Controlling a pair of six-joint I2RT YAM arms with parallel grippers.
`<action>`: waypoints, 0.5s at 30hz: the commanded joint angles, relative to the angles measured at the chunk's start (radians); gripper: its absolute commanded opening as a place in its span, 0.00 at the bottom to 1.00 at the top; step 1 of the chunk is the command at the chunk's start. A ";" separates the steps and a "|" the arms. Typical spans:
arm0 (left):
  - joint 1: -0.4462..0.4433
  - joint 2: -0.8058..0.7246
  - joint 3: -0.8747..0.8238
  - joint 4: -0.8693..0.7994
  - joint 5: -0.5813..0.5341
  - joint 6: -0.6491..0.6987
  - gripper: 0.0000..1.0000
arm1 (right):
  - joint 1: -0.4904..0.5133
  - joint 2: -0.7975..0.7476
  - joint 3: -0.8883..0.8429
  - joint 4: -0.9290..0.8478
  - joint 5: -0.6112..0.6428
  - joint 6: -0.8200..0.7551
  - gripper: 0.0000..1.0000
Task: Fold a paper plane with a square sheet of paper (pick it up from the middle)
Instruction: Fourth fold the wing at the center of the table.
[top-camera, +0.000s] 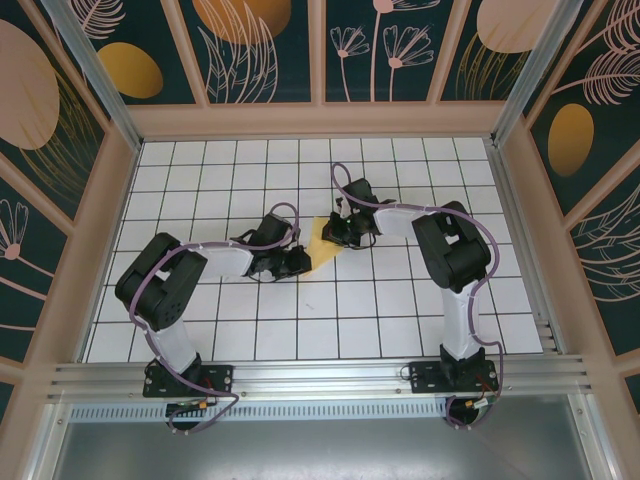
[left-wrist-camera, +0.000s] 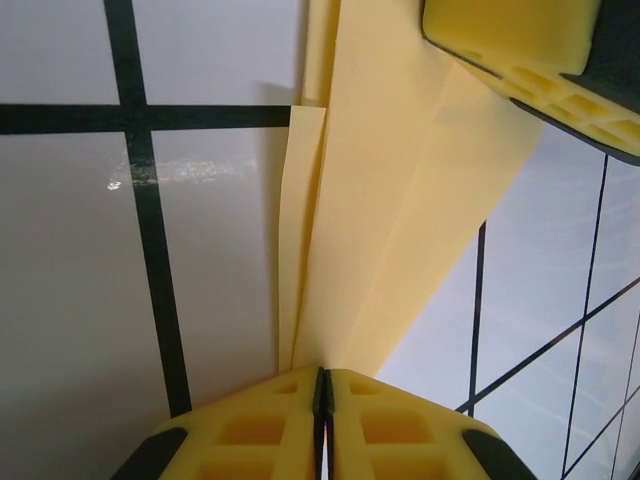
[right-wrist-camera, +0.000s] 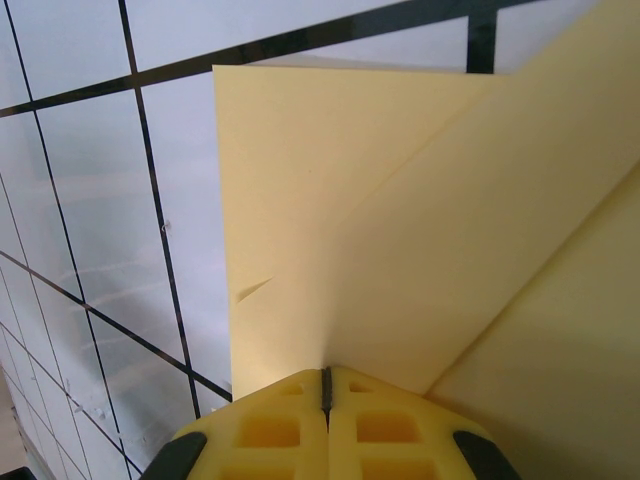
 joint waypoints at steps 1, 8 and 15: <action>-0.012 -0.002 -0.042 -0.103 -0.011 0.022 0.11 | -0.001 0.086 -0.030 -0.055 0.105 0.005 0.02; -0.013 -0.034 -0.062 -0.154 -0.010 0.055 0.11 | -0.002 0.084 -0.032 -0.053 0.106 0.004 0.02; -0.013 -0.102 -0.047 -0.148 0.017 0.084 0.09 | -0.002 0.089 -0.031 -0.048 0.104 0.005 0.02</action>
